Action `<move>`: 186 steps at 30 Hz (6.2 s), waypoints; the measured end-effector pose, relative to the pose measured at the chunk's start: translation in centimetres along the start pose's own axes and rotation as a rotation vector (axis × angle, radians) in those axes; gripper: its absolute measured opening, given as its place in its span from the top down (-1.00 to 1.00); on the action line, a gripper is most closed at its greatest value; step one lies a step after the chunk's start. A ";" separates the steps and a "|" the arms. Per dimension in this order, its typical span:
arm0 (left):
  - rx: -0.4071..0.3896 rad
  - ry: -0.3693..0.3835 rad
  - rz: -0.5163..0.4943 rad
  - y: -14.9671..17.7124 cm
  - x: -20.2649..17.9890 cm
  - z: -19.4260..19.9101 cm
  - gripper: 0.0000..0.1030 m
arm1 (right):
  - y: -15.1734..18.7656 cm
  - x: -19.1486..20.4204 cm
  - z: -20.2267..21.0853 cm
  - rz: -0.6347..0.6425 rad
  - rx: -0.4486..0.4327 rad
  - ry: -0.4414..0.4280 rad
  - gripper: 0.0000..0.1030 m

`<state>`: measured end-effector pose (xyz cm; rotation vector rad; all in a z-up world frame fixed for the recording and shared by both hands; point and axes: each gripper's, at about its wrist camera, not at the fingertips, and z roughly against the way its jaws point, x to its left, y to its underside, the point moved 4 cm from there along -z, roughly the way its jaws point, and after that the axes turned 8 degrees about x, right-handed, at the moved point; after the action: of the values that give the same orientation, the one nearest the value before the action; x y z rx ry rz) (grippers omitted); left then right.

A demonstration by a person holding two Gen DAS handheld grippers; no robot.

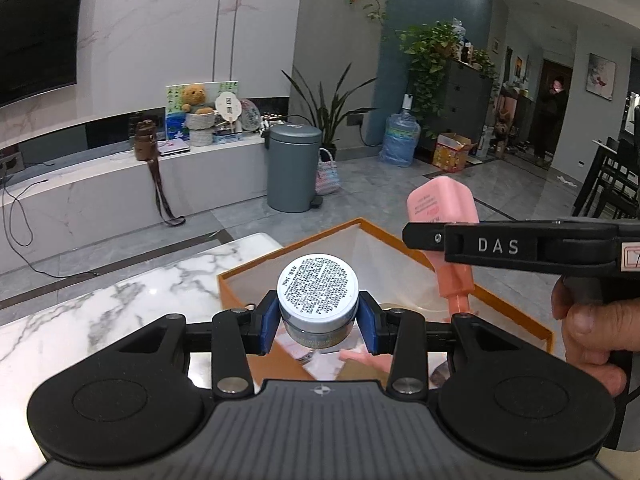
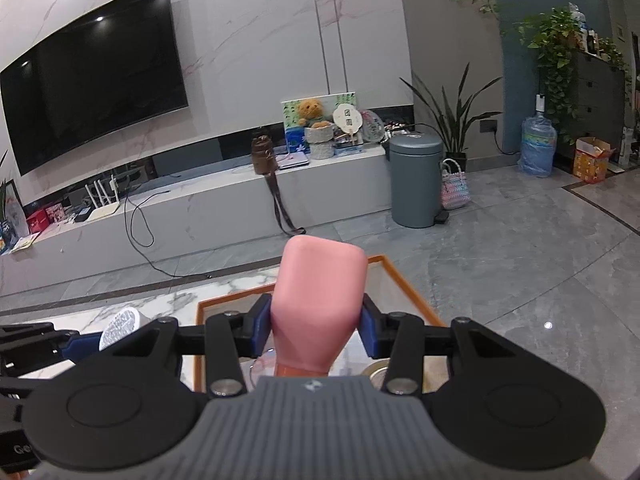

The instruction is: Organize rigid objects

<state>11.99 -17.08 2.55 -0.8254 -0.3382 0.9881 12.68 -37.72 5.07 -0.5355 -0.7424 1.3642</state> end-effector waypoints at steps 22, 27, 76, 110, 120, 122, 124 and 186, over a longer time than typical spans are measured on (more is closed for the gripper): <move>0.210 0.123 -0.230 3.5 -8.1 -5.3 0.10 | 2.2 -6.4 0.7 0.042 0.140 0.034 0.14; 0.292 0.139 -0.296 5.1 -9.2 -6.6 0.10 | 4.3 -6.8 -1.1 0.089 0.281 0.019 0.14; 0.407 0.115 -0.294 6.0 -9.1 -7.6 -0.07 | 7.3 -5.8 -3.5 0.217 0.426 -0.005 0.22; 0.216 -0.167 0.000 3.1 -3.7 0.8 -0.97 | 3.2 -2.1 8.3 0.109 0.091 0.113 -0.72; 0.251 -0.199 0.031 4.4 -3.5 1.3 -0.97 | 6.1 -2.1 8.4 0.054 0.173 0.182 -0.89; 0.249 -0.199 0.031 4.5 -3.6 1.4 -0.97 | 6.5 -2.1 8.4 0.047 0.182 0.187 -0.90; 0.251 -0.209 0.027 4.6 -3.7 1.4 -0.97 | 6.8 -1.9 8.4 0.049 0.187 0.190 -0.90; 0.239 -0.231 0.001 4.3 -3.8 1.3 -0.97 | 7.1 -2.3 8.6 0.039 0.203 0.205 -0.91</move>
<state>6.65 -18.49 0.61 -0.4960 -0.4087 1.1037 1.45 -39.59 5.22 -0.5212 -0.4234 1.3788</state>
